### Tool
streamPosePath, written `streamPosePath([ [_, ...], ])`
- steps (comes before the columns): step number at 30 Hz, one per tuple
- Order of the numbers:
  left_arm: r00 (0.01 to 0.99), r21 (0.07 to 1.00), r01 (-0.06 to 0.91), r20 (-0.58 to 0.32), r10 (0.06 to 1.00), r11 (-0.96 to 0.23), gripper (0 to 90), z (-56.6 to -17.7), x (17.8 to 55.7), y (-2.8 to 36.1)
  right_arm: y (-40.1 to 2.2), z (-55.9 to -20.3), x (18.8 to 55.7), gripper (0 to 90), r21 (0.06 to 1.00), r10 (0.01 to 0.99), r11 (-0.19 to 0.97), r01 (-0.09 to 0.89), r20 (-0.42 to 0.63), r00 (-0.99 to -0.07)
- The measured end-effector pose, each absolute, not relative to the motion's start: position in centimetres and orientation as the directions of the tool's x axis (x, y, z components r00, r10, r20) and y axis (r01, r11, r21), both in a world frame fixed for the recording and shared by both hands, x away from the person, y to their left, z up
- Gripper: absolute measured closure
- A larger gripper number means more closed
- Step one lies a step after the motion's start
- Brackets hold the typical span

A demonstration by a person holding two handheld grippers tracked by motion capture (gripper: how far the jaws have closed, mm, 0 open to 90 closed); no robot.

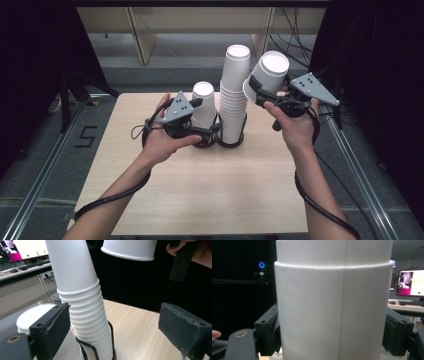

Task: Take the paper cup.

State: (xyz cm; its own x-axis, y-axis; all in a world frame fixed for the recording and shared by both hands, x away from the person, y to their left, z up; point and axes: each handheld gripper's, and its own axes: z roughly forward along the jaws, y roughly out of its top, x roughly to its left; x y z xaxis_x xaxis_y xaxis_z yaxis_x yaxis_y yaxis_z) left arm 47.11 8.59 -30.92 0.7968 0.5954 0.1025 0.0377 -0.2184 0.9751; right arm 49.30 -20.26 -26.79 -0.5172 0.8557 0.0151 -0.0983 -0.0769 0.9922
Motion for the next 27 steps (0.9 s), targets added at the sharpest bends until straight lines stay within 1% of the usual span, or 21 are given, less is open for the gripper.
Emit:
streamPosePath([
  [2,0.799,0.977,0.046,0.089,0.595,-0.207,10.1,-31.6,46.4,9.1,-20.1,-27.6,48.9,19.6,0.995,0.853,-0.061,-0.081,0.01,-0.522],
  [5,0.794,0.975,0.04,0.102,0.6,-0.218,10.2,-32.7,45.6,9.8,-19.9,-28.9,48.5,19.6,0.997,0.853,-0.036,-0.074,-0.008,-0.522],
  [10,0.794,0.976,0.068,0.074,0.604,-0.209,10.5,-34.5,44.8,10.8,-19.7,-30.8,47.9,19.6,0.998,0.851,-0.017,-0.053,-0.013,-0.525],
  [13,0.79,0.974,0.071,0.076,0.608,-0.214,10.5,-35.5,44.6,11.2,-19.7,-31.9,47.7,19.6,0.999,0.852,-0.01,-0.037,-0.011,-0.523],
  [17,0.791,0.976,0.087,0.055,0.61,-0.201,10.8,-36.7,44.5,11.5,-19.7,-33.2,47.4,19.6,1.0,0.85,0.005,-0.017,-0.013,-0.526],
  [19,0.786,0.974,0.091,0.057,0.616,-0.206,10.9,-37.4,44.4,11.5,-19.5,-33.9,47.2,19.5,1.0,0.852,-0.009,-0.011,0.002,-0.524],
  [20,0.786,0.974,0.095,0.054,0.616,-0.207,11.1,-37.6,44.3,11.5,-19.6,-34.2,47.2,19.6,1.0,0.854,0.006,-0.016,-0.013,-0.52],
  [21,0.786,0.973,0.099,0.053,0.616,-0.21,11.1,-37.9,44.3,11.5,-19.6,-34.4,47.0,19.6,1.0,0.849,-0.007,0.004,0.008,-0.528],
  [23,0.782,0.973,0.109,0.043,0.622,-0.204,11.1,-38.4,44.4,11.5,-19.5,-35.1,46.9,19.6,1.0,0.851,-0.007,0.005,0.009,-0.526],
  [27,0.782,0.971,0.13,0.024,0.623,-0.2,12.4,-39.1,44.4,11.5,-19.2,-36.6,46.6,19.5,0.999,0.855,0.043,0.013,-0.03,-0.518],
])
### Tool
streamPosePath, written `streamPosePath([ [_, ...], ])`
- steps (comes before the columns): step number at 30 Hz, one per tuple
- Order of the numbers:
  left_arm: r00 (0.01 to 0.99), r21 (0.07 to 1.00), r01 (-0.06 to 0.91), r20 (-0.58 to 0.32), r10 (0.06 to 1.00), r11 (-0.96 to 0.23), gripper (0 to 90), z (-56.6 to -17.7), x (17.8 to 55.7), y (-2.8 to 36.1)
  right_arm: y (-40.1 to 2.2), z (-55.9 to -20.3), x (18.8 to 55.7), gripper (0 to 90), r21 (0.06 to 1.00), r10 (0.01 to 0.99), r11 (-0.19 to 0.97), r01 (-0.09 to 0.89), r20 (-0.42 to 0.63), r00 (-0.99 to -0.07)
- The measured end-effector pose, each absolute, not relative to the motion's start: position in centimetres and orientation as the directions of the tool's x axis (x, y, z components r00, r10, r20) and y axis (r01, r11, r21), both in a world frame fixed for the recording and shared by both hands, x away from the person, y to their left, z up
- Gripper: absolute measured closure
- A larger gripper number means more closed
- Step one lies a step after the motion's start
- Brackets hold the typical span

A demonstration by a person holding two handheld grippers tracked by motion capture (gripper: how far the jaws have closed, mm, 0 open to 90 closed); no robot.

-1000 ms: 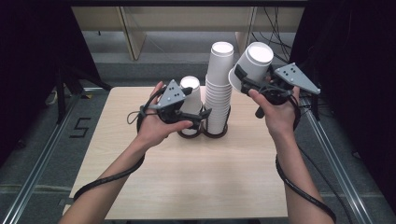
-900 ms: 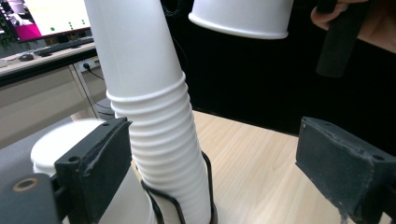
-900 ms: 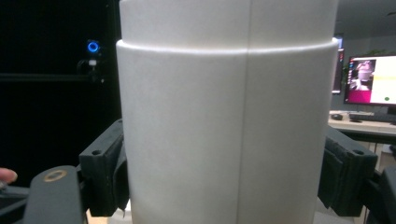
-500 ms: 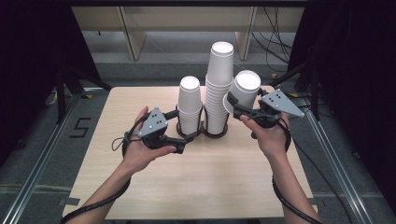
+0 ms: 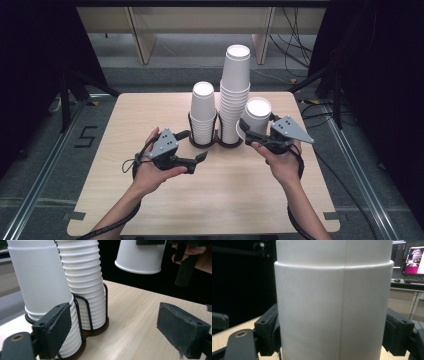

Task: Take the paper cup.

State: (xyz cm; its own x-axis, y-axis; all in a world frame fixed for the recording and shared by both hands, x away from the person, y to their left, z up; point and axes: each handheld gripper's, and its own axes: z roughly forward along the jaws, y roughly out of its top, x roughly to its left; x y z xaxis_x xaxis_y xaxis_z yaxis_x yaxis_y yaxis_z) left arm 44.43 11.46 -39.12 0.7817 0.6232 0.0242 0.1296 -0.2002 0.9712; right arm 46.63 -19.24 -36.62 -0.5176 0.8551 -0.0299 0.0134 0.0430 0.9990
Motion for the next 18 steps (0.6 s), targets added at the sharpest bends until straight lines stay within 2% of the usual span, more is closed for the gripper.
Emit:
streamPosePath([
  [6,0.784,0.968,0.145,0.015,0.62,-0.207,12.8,-39.6,44.4,11.3,-19.2,-38.4,46.5,19.5,0.997,0.856,0.058,0.056,-0.02,-0.517],
  [18,0.778,0.965,0.16,0.007,0.628,-0.208,12.8,-39.9,44.3,11.9,-19.0,-40.1,45.9,19.5,0.993,0.862,0.089,0.083,-0.035,-0.506],
])
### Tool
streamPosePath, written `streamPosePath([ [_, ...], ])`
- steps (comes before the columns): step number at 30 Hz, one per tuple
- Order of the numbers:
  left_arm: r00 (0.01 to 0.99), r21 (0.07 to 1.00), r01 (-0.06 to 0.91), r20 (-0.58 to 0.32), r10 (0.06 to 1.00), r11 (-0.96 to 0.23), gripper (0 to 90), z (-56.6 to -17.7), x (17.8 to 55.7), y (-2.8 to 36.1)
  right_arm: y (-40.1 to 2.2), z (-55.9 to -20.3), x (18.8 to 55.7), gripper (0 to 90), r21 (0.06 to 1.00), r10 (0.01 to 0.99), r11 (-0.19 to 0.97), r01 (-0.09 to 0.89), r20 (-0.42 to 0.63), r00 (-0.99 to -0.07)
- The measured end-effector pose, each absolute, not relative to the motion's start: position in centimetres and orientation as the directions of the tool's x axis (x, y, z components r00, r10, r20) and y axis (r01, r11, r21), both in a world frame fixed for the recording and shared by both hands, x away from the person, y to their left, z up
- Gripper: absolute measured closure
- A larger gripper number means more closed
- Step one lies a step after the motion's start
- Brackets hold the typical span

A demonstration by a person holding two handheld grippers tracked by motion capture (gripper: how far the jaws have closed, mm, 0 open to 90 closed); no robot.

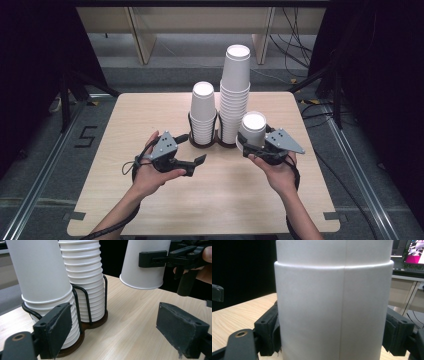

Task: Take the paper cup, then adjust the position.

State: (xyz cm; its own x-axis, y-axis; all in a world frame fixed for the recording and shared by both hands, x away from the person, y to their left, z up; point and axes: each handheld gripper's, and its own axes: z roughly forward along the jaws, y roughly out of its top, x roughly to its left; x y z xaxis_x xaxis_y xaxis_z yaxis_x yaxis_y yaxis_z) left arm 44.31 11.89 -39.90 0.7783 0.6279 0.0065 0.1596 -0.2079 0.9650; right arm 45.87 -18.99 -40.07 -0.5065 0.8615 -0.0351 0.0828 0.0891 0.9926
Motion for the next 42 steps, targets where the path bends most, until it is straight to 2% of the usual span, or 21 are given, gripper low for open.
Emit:
streamPosePath([
  [2,0.777,0.966,0.16,0.005,0.63,-0.205,12.8,-39.9,44.3,11.9,-19.2,-40.1,46.1,19.5,0.992,0.856,0.115,0.06,-0.068,-0.513],
  [3,0.777,0.966,0.16,0.005,0.629,-0.205,12.8,-39.9,44.3,11.9,-19.1,-40.2,45.9,19.4,0.992,0.859,0.094,0.086,-0.037,-0.511],
  [6,0.777,0.965,0.159,0.008,0.63,-0.208,12.8,-39.8,44.3,11.9,-18.9,-40.4,45.9,19.5,0.991,0.86,0.095,0.094,-0.034,-0.51],
  [13,0.779,0.963,0.168,0.001,0.627,-0.211,13.0,-40.1,44.5,11.4,-18.7,-40.9,46.2,19.4,0.983,0.844,0.164,0.08,-0.098,-0.527],
  [24,0.797,0.958,0.182,-0.012,0.604,-0.22,13.7,-40.6,45.0,10.5,-18.0,-41.8,45.8,19.3,0.938,0.796,0.346,0.016,-0.285,-0.534],
  [26,0.797,0.957,0.191,-0.023,0.603,-0.217,13.9,-40.6,45.0,10.4,-17.8,-41.9,45.5,19.3,0.932,0.79,0.363,0.025,-0.293,-0.538],
  [30,0.799,0.959,0.187,-0.021,0.601,-0.215,14.1,-40.4,45.0,10.5,-17.6,-42.1,45.2,19.3,0.892,0.756,0.451,-0.013,-0.39,-0.527],
  [33,0.798,0.96,0.186,-0.022,0.602,-0.211,14.1,-40.4,45.0,10.5,-17.4,-42.3,45.0,19.3,0.879,0.741,0.477,-0.015,-0.411,-0.531],
  [42,0.803,0.955,0.2,-0.03,0.595,-0.221,14.4,-40.7,45.5,10.0,-16.5,-43.3,44.8,19.3,0.743,0.61,0.663,-0.092,-0.607,-0.509],
])
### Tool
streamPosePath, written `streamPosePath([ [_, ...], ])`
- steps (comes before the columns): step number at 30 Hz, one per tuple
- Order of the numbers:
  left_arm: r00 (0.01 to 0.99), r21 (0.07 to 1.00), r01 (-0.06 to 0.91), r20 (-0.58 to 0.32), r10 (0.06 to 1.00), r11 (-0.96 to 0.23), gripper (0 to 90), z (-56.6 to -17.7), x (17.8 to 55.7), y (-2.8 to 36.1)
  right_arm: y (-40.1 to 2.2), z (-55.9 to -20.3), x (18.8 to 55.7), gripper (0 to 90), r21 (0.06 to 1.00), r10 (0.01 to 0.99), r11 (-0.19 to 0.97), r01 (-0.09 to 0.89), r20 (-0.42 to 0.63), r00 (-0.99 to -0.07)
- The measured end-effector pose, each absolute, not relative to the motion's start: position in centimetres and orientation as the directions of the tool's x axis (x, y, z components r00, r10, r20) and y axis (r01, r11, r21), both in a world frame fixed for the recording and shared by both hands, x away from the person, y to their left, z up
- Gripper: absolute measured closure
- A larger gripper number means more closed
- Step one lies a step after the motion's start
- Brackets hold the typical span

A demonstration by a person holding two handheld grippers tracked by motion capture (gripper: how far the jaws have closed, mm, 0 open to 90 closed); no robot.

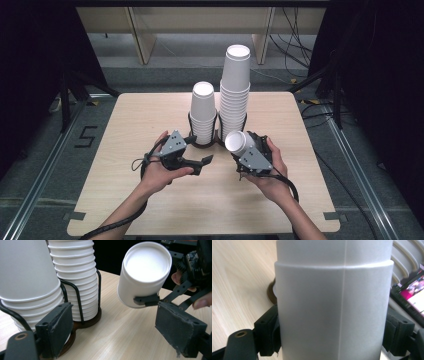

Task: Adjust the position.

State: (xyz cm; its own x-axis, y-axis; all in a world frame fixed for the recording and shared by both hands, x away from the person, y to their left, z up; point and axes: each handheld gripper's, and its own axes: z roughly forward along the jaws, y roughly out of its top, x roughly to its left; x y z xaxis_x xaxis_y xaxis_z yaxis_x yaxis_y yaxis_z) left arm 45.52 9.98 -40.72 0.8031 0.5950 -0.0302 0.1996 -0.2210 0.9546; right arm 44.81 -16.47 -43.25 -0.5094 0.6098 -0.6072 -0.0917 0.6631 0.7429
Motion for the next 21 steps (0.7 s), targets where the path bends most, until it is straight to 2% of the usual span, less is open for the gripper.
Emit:
streamPosePath([
  [4,0.814,0.952,0.189,-0.014,0.581,-0.241,14.3,-40.9,45.5,9.5,-16.1,-43.4,44.7,19.3,0.664,0.538,0.736,-0.131,-0.691,-0.483],
  [6,0.819,0.949,0.181,0.0,0.574,-0.258,14.0,-41.0,45.4,9.2,-15.9,-43.5,44.7,19.3,0.59,0.475,0.792,-0.157,-0.757,-0.448],
  [13,0.818,0.941,0.173,0.027,0.575,-0.291,9.9,-41.6,45.5,8.7,-15.1,-43.8,44.3,19.3,0.427,0.327,0.88,-0.209,-0.862,-0.388],
  [14,0.816,0.94,0.174,0.03,0.577,-0.295,9.7,-41.7,45.6,8.7,-15.2,-43.7,44.7,19.3,0.355,0.249,0.89,-0.285,-0.904,-0.348],
  [15,0.817,0.939,0.168,0.037,0.576,-0.299,8.9,-41.8,45.6,8.7,-15.0,-43.9,44.3,19.3,0.372,0.27,0.897,-0.239,-0.889,-0.37],
  [16,0.817,0.94,0.166,0.038,0.576,-0.297,8.3,-41.9,45.6,8.6,-15.0,-43.9,44.6,19.3,0.325,0.218,0.898,-0.298,-0.915,-0.341],
  [18,0.818,0.939,0.165,0.041,0.574,-0.302,7.4,-42.0,45.6,8.6,-14.8,-44.1,44.3,19.3,0.307,0.197,0.912,-0.271,-0.91,-0.366],
  [19,0.82,0.939,0.157,0.05,0.57,-0.307,6.9,-42.0,45.7,8.6,-14.8,-44.1,44.5,19.3,0.267,0.159,0.916,-0.301,-0.928,-0.338],
  [21,0.823,0.939,0.149,0.056,0.565,-0.31,5.6,-42.1,45.7,8.5,-14.6,-44.1,44.3,19.3,0.241,0.14,0.928,-0.285,-0.933,-0.332],
])
